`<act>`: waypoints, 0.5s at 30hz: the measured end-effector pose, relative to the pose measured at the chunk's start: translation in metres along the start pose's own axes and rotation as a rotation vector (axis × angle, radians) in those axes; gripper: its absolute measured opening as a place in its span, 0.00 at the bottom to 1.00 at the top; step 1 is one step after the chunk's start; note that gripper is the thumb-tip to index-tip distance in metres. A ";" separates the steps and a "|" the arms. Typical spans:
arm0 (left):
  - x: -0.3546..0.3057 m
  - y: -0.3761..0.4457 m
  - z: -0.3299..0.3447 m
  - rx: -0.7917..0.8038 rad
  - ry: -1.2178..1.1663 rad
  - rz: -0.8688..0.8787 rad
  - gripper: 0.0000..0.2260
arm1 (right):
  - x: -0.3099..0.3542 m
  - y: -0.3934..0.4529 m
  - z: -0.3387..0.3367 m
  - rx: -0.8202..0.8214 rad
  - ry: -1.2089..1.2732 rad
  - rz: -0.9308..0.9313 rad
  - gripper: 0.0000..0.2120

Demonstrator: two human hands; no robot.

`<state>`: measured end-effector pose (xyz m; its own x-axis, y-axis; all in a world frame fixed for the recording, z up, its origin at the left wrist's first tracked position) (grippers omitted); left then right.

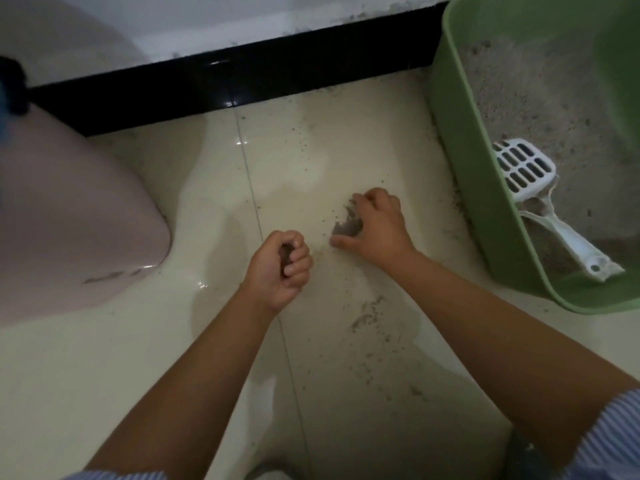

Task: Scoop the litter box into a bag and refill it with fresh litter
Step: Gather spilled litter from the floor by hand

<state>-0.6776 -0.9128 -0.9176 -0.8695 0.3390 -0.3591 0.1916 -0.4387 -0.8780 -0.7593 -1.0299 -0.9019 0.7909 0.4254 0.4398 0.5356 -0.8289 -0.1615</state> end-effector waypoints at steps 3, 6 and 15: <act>0.007 -0.005 -0.007 0.057 -0.131 -0.021 0.13 | 0.012 -0.006 0.010 -0.010 -0.034 -0.042 0.30; 0.008 -0.006 -0.013 0.066 -0.197 -0.029 0.13 | 0.014 -0.010 0.015 -0.015 -0.053 -0.083 0.23; 0.004 -0.013 -0.025 -0.049 -0.199 -0.020 0.16 | 0.025 -0.010 0.017 -0.014 0.064 -0.115 0.09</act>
<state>-0.6724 -0.8853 -0.9159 -0.9452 0.1742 -0.2760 0.1908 -0.3912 -0.9003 -0.7399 -1.0044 -0.9045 0.7038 0.4939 0.5106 0.6168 -0.7814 -0.0943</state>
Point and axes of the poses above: each hand's wrist, its own y-axis towards the middle knuckle, its own z-axis out of the palm, x = y × z, the point moved 7 cm from there along y, towards the middle knuckle, and after that the axes turned 12 degrees about -x, right-handed, at the moved point
